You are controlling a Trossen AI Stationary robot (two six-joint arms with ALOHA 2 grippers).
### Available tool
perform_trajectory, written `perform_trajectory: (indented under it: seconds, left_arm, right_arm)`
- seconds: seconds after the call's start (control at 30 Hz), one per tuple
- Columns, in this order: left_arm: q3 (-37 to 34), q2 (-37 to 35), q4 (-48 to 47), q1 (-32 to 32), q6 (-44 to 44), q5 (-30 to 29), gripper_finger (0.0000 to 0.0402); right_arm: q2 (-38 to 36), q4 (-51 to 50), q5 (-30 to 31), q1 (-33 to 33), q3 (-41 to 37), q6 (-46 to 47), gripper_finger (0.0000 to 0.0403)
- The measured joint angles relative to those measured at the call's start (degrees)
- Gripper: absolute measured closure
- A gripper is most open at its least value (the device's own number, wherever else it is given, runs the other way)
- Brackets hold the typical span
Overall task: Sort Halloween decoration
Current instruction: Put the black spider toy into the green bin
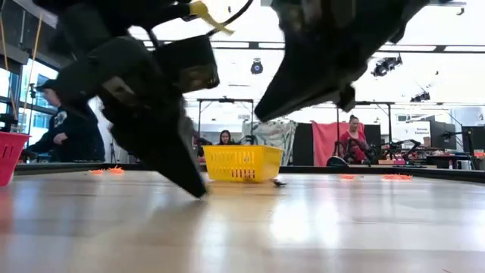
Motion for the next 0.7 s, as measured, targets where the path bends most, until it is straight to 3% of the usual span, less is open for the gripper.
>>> perform_trajectory:
  seconds: [0.13, 0.27, 0.37, 0.47, 0.53, 0.7]
  left_arm:
    - [-1.46, -7.29, -6.70, 1.81, 3.39, -4.13, 0.0401]
    - [-7.03, -16.61, -5.14, 4.02, 4.11, -7.75, 0.0401]
    - [-11.95, -24.01, -0.57, 6.11, 2.59, -7.96, 0.0401]
    - [-15.89, -30.12, 3.22, 7.91, 1.13, -7.85, 0.0401]
    - [-17.45, -33.74, 3.79, 8.85, -0.04, -7.77, 0.0401]
    - [-17.80, -37.93, 6.63, 10.68, -0.86, -7.83, 0.0401]
  right_arm:
    - [-6.38, -12.02, 2.67, 0.11, 0.00, -1.33, 0.0403]
    - [-11.38, -21.95, 4.75, -0.17, -1.43, 2.99, 0.0403]
    - [-14.55, -24.00, 3.93, -1.35, -5.34, 11.34, 0.0402]
    - [-17.03, -19.28, 0.22, -3.30, -11.54, 20.59, 0.0394]
    - [-18.25, -10.12, -4.72, -5.50, -16.18, 26.38, 0.0378]
    - [-18.59, 8.75, -10.83, -12.04, -25.34, 41.41, 0.0303]
